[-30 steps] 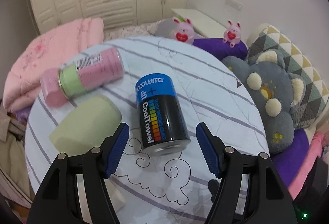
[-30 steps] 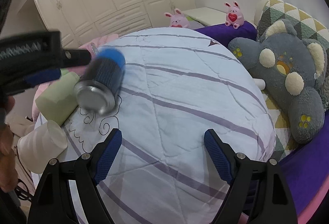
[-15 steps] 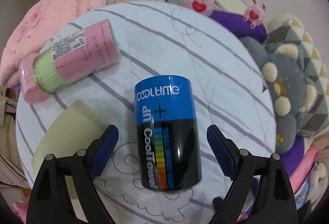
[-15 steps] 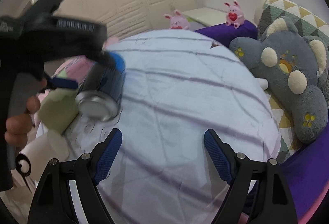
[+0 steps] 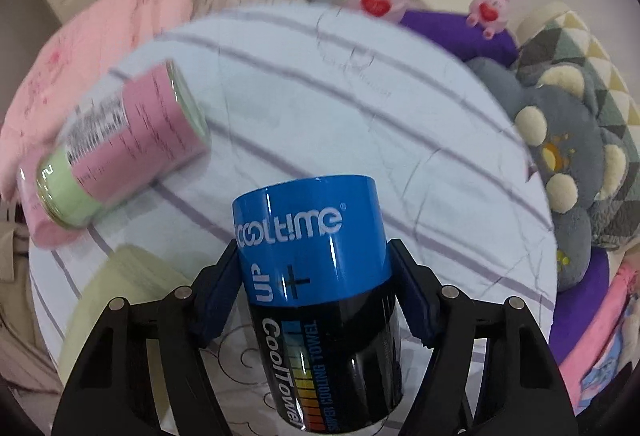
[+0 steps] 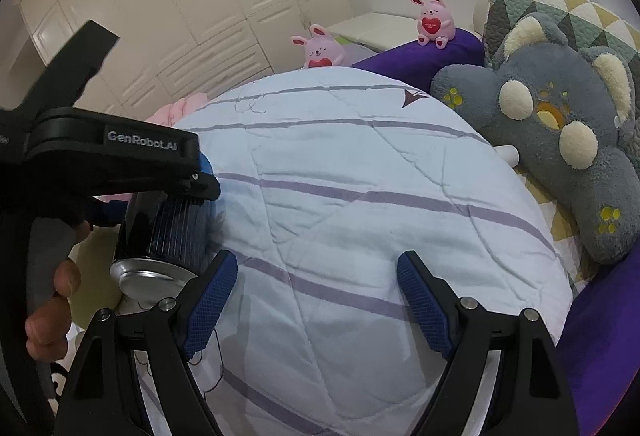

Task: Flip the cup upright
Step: 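Lift the can with the left gripper and rotate it open end up, then lower the can upright onto the table and open the left gripper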

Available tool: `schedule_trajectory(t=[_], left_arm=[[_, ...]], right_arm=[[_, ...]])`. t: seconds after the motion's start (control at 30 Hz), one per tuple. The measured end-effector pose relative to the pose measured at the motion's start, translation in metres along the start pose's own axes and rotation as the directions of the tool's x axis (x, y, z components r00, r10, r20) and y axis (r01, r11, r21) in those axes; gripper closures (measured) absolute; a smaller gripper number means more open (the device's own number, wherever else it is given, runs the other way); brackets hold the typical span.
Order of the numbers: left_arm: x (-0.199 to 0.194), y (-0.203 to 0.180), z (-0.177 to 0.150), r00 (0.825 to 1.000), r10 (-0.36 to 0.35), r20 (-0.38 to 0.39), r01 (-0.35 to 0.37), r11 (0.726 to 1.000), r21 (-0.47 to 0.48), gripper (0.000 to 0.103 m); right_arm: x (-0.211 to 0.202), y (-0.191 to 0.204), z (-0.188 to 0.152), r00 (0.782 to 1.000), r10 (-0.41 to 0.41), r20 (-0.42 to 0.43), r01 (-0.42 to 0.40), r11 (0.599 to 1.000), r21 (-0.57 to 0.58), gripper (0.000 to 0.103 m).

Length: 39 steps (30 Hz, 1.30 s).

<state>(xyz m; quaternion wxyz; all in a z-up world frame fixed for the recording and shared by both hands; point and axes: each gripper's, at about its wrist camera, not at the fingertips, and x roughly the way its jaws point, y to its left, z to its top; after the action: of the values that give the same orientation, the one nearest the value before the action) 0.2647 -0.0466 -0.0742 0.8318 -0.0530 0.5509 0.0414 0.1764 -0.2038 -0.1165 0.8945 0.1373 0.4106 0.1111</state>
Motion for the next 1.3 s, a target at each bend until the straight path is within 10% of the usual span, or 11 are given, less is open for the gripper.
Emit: schedule_trajectory(t=[0.37, 0.93, 1.07, 1.3], left_arm=[[-0.050, -0.007, -0.035, 0.979, -0.051, 0.195, 0.036, 0.996, 0.083, 0.035], [-0.043, -0.015, -0.030, 0.984, -0.021, 0.179, 0.008, 0.997, 0.073, 0.034], [-0.039, -0.013, -0.028, 0.988, -0.036, 0.149, 0.026, 0.998, 0.064, 0.017], [-0.048, -0.009, -0.033, 0.986, -0.027, 0.166, 0.015, 0.997, 0.074, 0.015]], right_arm=[[-0.009, 0.003, -0.004, 0.999, -0.030, 0.024, 0.030, 1.000, -0.005, 0.019], [-0.009, 0.004, -0.008, 0.999, -0.046, 0.021, 0.047, 0.999, -0.026, 0.019], [-0.009, 0.003, -0.006, 0.999, -0.042, 0.022, 0.042, 0.999, -0.022, 0.019], [-0.009, 0.006, -0.007, 0.999, -0.047, 0.023, 0.048, 0.998, -0.028, 0.019]])
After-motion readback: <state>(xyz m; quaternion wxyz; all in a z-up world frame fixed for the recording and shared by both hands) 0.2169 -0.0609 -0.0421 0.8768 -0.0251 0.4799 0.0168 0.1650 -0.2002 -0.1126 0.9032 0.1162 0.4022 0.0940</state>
